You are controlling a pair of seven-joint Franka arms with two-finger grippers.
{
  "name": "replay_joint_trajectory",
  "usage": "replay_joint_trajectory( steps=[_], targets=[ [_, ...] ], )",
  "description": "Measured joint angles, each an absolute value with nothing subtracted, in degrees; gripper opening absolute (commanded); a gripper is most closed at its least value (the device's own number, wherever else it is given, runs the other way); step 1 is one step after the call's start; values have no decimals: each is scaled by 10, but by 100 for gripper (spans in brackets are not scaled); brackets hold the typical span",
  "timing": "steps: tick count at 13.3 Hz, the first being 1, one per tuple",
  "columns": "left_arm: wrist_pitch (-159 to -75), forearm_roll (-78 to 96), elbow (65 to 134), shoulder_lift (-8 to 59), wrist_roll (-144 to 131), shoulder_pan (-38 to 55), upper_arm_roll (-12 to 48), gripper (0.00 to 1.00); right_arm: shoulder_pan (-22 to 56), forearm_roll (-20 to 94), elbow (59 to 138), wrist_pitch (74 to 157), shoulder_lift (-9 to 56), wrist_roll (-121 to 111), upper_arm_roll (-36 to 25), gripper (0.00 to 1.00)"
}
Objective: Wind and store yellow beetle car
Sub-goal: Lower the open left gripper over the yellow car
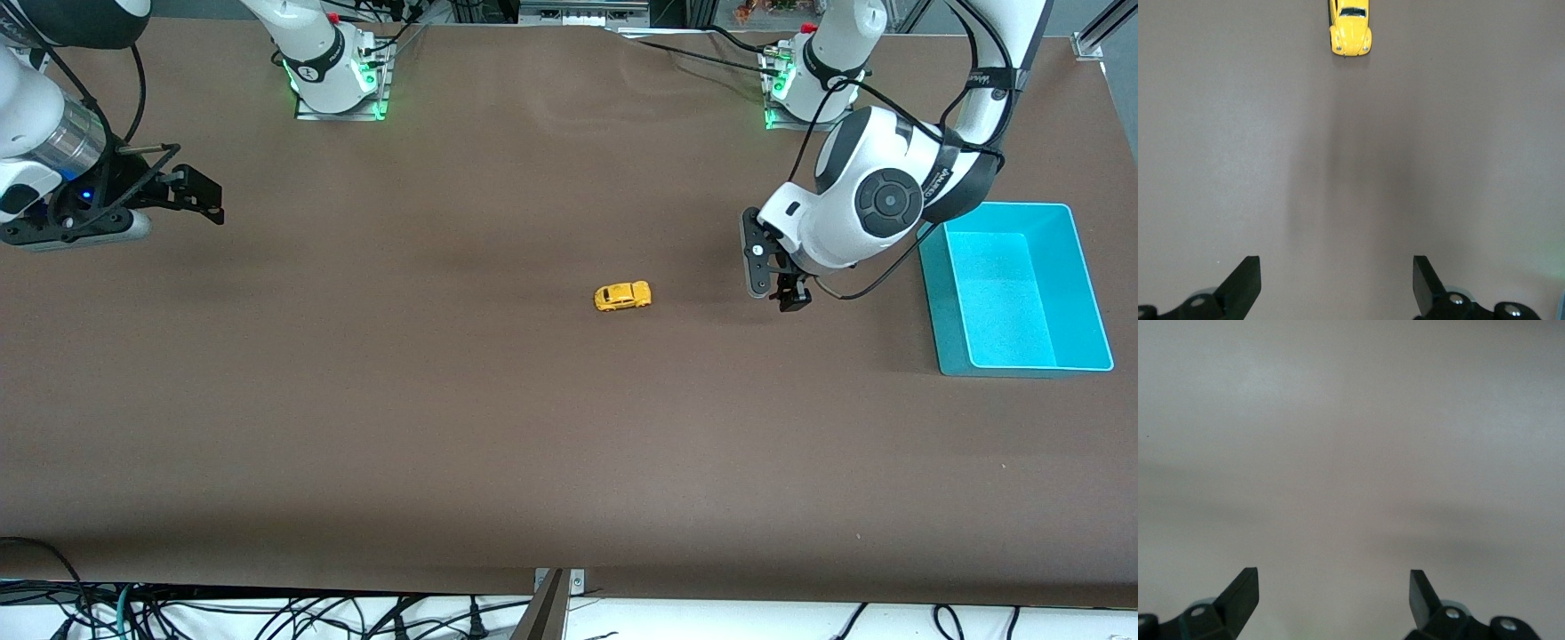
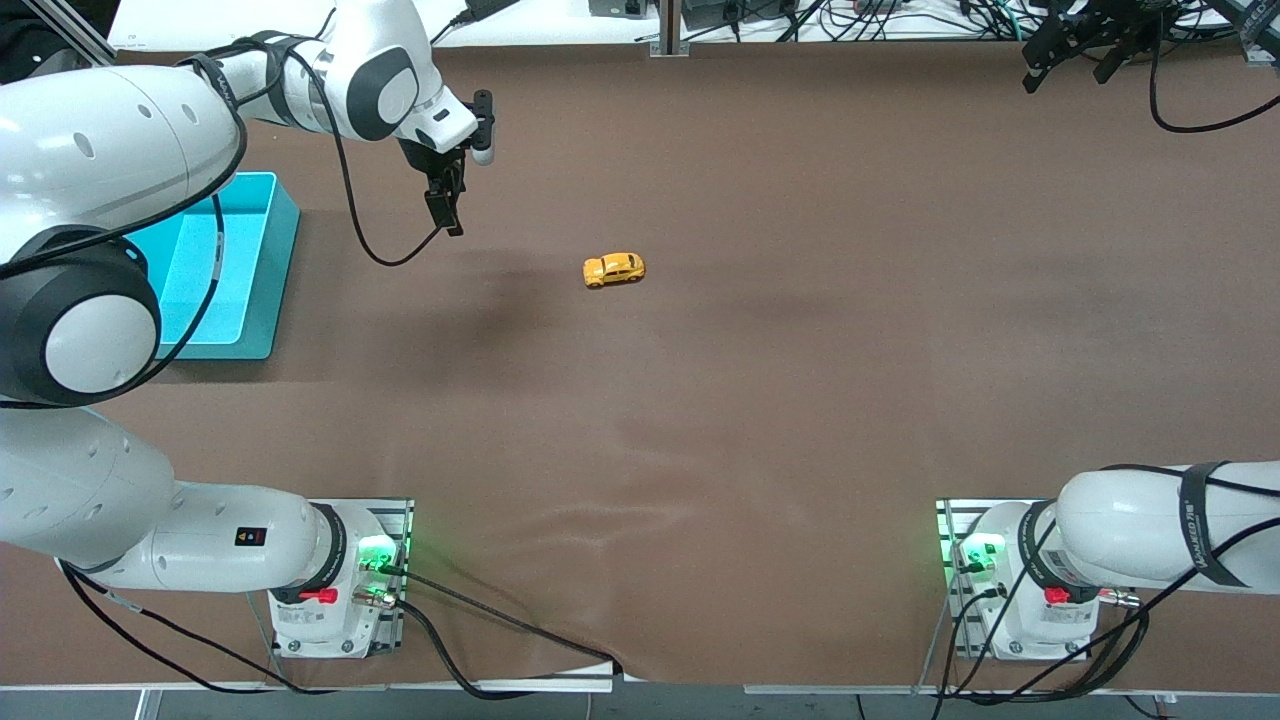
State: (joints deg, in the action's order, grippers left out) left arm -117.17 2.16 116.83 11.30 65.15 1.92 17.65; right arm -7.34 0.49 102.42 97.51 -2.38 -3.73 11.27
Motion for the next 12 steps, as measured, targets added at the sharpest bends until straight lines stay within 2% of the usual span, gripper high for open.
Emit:
replay_joint_trajectory(
  steps=[12],
  targets=[
    [-1174, 22, 1168, 113, 641, 29, 179, 100, -74, 4, 1023, 972, -16, -8, 94, 100]
  ],
)
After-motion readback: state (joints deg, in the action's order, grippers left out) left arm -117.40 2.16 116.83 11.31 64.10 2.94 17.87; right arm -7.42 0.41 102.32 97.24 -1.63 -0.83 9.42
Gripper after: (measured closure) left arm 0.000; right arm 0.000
